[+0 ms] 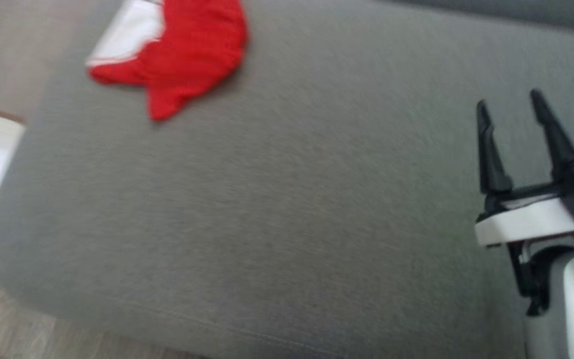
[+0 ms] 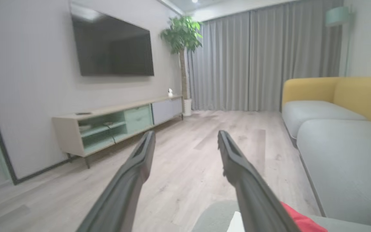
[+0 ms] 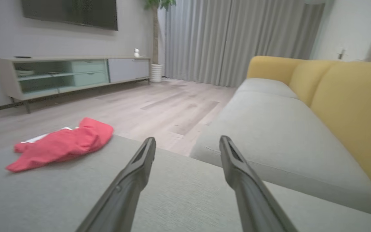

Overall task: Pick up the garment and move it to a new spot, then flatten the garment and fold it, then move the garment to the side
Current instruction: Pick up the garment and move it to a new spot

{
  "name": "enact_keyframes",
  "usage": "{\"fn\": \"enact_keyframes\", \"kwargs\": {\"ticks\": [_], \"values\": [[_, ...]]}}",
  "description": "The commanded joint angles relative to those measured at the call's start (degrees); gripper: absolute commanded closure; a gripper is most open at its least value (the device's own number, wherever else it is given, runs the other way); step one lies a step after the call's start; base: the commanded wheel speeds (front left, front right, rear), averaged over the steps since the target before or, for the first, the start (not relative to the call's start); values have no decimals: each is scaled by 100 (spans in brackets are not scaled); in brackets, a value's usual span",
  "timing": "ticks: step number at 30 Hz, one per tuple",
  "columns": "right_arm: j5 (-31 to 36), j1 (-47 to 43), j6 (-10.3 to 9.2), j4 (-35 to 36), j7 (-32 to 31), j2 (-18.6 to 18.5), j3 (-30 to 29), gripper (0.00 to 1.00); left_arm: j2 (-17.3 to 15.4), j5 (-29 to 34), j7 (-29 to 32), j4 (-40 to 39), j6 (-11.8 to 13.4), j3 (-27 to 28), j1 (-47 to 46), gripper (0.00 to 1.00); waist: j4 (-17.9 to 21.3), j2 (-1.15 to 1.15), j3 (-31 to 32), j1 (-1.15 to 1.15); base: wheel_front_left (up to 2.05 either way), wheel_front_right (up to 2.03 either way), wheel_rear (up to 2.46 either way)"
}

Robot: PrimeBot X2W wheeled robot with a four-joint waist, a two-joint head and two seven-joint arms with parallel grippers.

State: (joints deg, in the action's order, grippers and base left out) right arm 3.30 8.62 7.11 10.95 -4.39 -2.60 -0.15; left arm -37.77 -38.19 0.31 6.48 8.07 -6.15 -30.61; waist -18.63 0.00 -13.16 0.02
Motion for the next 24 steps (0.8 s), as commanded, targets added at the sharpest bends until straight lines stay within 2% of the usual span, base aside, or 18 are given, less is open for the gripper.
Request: {"fn": "enact_keyframes", "kwargs": {"ticks": [1,6,13,17,24], "values": [[47,180,37,259,-53,-28,115,0,-299,-35,104,20,-53,168,-411,0,841,0,-899,-2,0,0,0],[92,218,37,491,-221,-28,120,0,-34,-93,582,1126,-368,-319,-1462,0,1146,0,-1307,-2,0,0,0],[161,121,37,871,-406,-48,-11,0,344,-231,1052,2457,-743,-750,-1939,0,1389,0,-1838,-2,0,0,0],[190,59,37,1053,-430,-49,-153,0,445,-283,1076,3008,-818,-798,-2081,0,1435,0,-2055,-2,0,0,0],[148,56,37,1066,-354,-46,-196,0,728,-370,1045,3696,-1139,-969,-2302,0,1427,0,-2151,-2,0,0,0]]}}
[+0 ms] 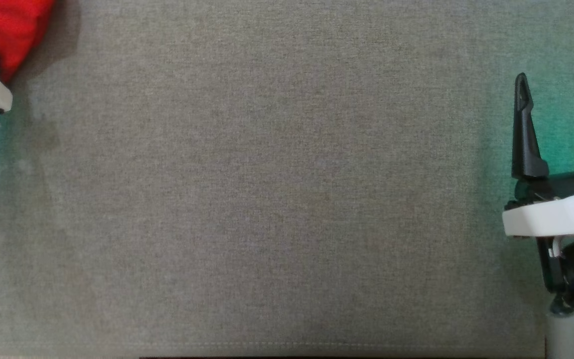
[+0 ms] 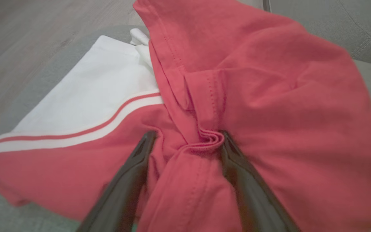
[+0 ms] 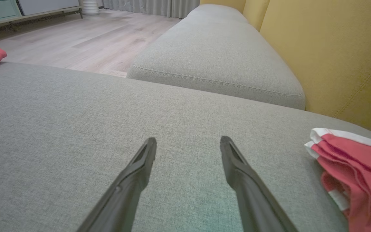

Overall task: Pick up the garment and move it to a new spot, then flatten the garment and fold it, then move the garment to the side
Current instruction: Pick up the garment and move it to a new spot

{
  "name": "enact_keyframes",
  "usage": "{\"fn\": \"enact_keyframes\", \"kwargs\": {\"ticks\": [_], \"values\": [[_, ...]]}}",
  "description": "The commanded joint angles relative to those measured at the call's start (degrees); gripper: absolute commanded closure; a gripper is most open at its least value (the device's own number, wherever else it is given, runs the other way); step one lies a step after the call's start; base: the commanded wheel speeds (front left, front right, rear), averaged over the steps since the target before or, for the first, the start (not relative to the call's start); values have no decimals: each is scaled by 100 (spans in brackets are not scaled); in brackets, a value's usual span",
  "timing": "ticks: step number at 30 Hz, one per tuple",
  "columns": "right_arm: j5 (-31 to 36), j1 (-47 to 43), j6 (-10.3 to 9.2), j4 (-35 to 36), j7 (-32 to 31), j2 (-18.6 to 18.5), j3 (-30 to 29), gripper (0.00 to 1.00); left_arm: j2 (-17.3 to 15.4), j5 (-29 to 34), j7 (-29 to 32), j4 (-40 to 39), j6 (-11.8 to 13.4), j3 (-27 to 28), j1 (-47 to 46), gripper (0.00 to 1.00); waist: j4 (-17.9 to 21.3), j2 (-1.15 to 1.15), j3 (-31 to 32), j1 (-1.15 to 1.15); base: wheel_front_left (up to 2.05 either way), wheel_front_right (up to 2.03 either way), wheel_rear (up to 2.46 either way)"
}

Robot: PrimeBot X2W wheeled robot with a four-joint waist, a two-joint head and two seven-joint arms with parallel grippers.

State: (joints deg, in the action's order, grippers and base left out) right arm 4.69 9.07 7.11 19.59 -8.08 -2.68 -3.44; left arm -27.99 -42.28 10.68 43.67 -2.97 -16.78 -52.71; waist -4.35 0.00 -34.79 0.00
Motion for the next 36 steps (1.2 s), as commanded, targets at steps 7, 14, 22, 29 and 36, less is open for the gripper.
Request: {"fn": "enact_keyframes", "kwargs": {"ticks": [7,14,22,29,36], "values": [[-25,47,37,3,142,-32,146,0,-188,87,-193,269,-250,-81,-183,100,2,0,274,0,0,0,0],[-150,65,37,-366,342,-25,177,0,-355,282,-500,279,-299,-207,-242,100,98,0,840,0,0,0,0],[-634,-79,37,-1024,680,-22,273,0,-427,430,-434,-288,-383,-521,-379,100,411,0,1916,0,0,0,0],[-987,-427,37,-1608,985,-21,240,0,136,228,-71,-1363,-431,-1013,-352,100,806,0,2970,0,0,0,0],[-1196,-688,37,-1756,1146,-21,215,0,1133,-710,331,-2189,-308,-987,-6,100,998,0,3114,0,0,0,0]]}}
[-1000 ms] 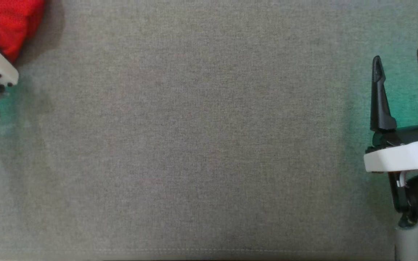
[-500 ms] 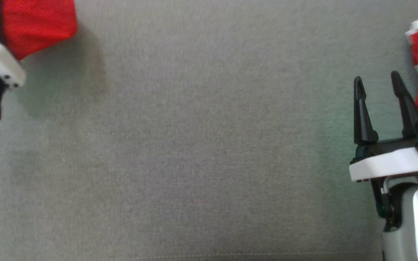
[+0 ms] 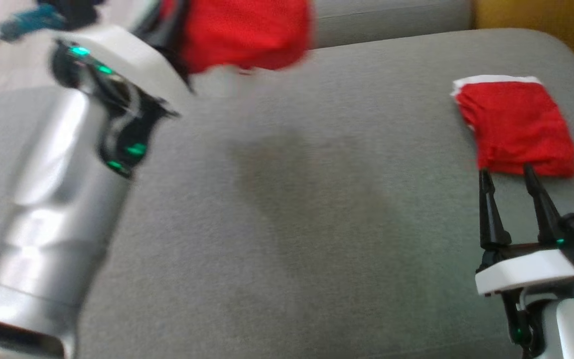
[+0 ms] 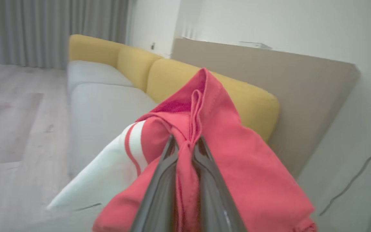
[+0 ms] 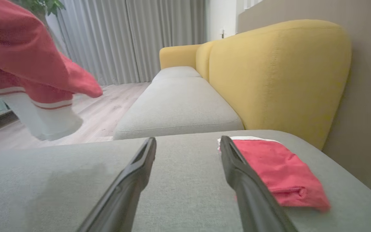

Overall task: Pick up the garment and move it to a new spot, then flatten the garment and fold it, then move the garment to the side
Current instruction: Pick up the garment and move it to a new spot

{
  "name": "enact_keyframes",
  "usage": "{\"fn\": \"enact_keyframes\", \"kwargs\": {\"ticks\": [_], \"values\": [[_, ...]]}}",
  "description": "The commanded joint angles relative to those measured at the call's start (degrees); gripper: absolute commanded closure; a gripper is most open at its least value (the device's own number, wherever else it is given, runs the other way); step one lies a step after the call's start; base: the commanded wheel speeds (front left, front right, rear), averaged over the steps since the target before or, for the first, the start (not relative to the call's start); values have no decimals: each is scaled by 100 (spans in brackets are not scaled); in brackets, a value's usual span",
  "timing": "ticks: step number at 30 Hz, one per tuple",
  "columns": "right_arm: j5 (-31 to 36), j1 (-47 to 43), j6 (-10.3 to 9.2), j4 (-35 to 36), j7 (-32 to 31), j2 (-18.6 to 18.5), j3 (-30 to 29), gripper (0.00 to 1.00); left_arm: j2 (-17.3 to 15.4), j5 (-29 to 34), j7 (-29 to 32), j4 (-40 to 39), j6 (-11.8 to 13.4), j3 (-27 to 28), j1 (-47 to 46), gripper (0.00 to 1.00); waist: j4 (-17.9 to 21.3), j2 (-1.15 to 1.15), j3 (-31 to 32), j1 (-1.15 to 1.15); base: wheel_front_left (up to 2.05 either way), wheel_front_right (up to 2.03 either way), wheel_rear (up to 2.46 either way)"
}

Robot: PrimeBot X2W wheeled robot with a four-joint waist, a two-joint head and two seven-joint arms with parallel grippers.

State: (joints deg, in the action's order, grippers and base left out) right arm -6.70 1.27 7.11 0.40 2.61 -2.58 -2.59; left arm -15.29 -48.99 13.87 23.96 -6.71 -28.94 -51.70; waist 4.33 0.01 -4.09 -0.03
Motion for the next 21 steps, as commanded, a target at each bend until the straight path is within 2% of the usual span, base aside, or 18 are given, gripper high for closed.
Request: {"fn": "enact_keyframes", "kwargs": {"ticks": [1,4,8,13,17,18,19,20,21], "values": [[-86,78,37,156,95,-31,144,0,-67,-44,-9,-305,88,183,-13,100,149,-1,4,3,0,0,0],[-166,91,37,126,154,-31,189,0,153,5,-260,-421,220,63,410,100,204,-1,-185,3,0,0,0],[-232,204,37,63,222,-31,313,0,398,73,-731,-118,360,-82,1146,100,285,-1,-456,3,0,0,0],[-209,328,37,-18,282,-30,381,0,566,327,-1340,688,398,-348,1841,100,353,-1,-648,3,0,0,0],[-164,348,37,-88,296,-30,335,0,764,348,-1677,1173,325,-438,2029,100,300,-1,-645,3,0,0,0],[-153,346,37,-106,295,-30,317,0,796,369,-1734,1256,295,-476,2031,91,271,-1,-621,3,0,0,0],[-142,344,37,-123,291,-30,306,0,816,413,-1797,1321,271,-522,2018,67,241,-1,-589,3,0,0,0],[-131,344,37,-135,287,-30,305,0,828,466,-1870,1366,253,-563,1990,29,212,-1,-556,3,0,0,0],[-131,344,37,-135,287,-30,305,0,828,466,-1870,1366,253,-563,1990,29,212,-1,-556,3,0,0,0]]}}
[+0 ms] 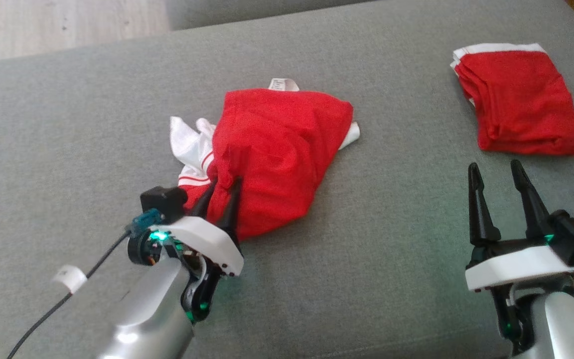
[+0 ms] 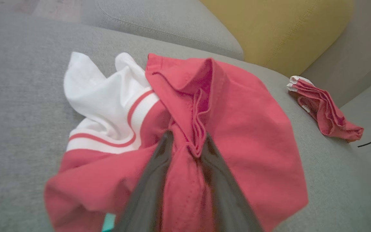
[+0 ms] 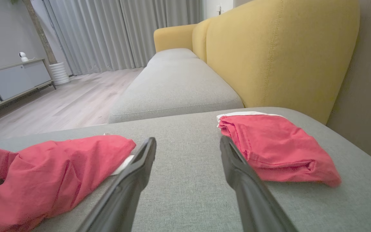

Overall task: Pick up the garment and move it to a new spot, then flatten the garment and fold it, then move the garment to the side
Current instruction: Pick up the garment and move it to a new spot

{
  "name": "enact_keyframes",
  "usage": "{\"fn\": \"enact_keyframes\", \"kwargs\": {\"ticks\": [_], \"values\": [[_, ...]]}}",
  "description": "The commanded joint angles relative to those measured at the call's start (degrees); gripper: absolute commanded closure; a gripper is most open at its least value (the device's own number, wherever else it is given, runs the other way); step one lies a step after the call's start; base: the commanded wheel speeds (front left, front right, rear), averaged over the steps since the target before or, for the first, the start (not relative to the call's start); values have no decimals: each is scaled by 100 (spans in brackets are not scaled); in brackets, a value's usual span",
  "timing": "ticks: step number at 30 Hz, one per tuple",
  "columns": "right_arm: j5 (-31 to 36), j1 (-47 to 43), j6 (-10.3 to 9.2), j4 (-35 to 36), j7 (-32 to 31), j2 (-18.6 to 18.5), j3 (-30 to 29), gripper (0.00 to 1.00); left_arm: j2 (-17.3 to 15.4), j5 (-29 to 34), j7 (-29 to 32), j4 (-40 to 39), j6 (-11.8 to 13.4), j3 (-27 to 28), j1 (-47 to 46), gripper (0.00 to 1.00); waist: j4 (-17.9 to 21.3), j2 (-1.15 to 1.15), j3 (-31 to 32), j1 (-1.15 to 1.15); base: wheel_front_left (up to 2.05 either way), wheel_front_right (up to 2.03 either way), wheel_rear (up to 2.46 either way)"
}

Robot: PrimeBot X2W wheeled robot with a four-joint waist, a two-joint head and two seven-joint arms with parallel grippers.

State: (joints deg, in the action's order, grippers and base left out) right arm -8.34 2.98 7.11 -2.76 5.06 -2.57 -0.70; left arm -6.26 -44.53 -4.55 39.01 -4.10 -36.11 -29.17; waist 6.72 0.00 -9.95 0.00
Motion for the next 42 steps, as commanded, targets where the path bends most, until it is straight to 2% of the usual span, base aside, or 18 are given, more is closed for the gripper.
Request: {"fn": "enact_keyframes", "kwargs": {"ticks": [1,7,12,23,30,42], "values": [[45,169,37,170,43,-31,109,0,-70,84,-109,-107,-21,111,-300,0,-69,0,78,0,0,0,0],[96,85,37,107,24,-31,33,0,-82,314,-517,-133,-1,27,-430,0,-334,0,411,0,0,0,0],[192,-76,37,54,-3,-31,-99,0,-209,320,-780,-439,169,159,-165,0,-597,0,743,0,0,0,0],[160,-619,37,-13,26,-31,-43,0,-850,533,-1024,-1739,1068,671,1445,0,-964,0,1120,0,0,0,0],[19,-847,37,-101,222,-31,-71,0,-1070,707,-1041,-2540,1481,998,2281,0,-1099,0,1224,0,0,0,0],[-30,-788,37,-412,413,-31,36,0,-1158,694,-932,-3095,1672,998,2714,0,-1146,0,1246,0,0,0,0]]}}
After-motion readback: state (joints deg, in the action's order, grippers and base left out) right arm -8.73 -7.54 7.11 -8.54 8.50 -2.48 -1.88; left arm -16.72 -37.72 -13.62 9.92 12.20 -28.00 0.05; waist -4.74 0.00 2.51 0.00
